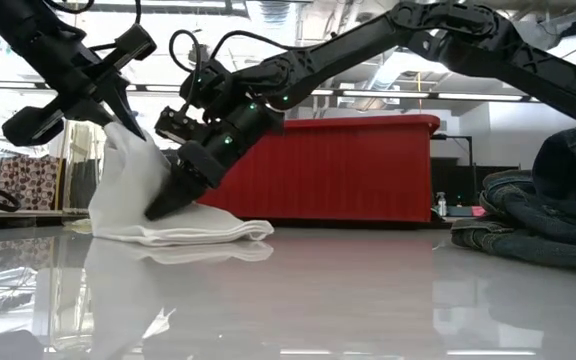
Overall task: Fold Laundry from Bin
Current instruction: Fold the white boxer from the red laundry bin
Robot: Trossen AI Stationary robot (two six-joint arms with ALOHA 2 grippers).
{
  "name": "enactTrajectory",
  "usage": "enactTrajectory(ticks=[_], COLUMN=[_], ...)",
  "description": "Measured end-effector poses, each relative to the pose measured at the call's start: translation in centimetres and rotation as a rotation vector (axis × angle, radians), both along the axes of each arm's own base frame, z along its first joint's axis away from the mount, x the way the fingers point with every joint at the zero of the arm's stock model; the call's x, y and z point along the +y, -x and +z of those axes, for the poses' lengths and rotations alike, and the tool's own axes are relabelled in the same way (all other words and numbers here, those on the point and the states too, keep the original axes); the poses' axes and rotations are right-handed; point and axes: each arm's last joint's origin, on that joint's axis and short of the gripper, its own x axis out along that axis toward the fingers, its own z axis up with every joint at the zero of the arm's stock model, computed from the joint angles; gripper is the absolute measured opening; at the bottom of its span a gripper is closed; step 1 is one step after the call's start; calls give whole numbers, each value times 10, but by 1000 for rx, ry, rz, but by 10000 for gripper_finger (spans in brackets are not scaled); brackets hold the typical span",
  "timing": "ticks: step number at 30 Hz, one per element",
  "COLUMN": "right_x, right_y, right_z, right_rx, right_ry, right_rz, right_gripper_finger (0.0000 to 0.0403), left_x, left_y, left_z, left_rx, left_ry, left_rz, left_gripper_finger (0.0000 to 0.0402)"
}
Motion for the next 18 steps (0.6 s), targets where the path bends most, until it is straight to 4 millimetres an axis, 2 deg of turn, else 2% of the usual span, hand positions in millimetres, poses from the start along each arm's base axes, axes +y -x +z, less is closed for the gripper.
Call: enactTrajectory(ticks=[10,18], right_x=[-23,-25], right_y=[7,20], right_z=[3,19], right_rx=[35,101], right_ry=[-6,24], right_rz=[-42,-3], right_gripper_finger=[15,15], left_x=[11,21], left_y=[0,8], left_z=[-1,-9], left_rx=[49,173], left_ry=[-23,-27], left_rz=[-16,23], left_gripper_finger=[0,0])
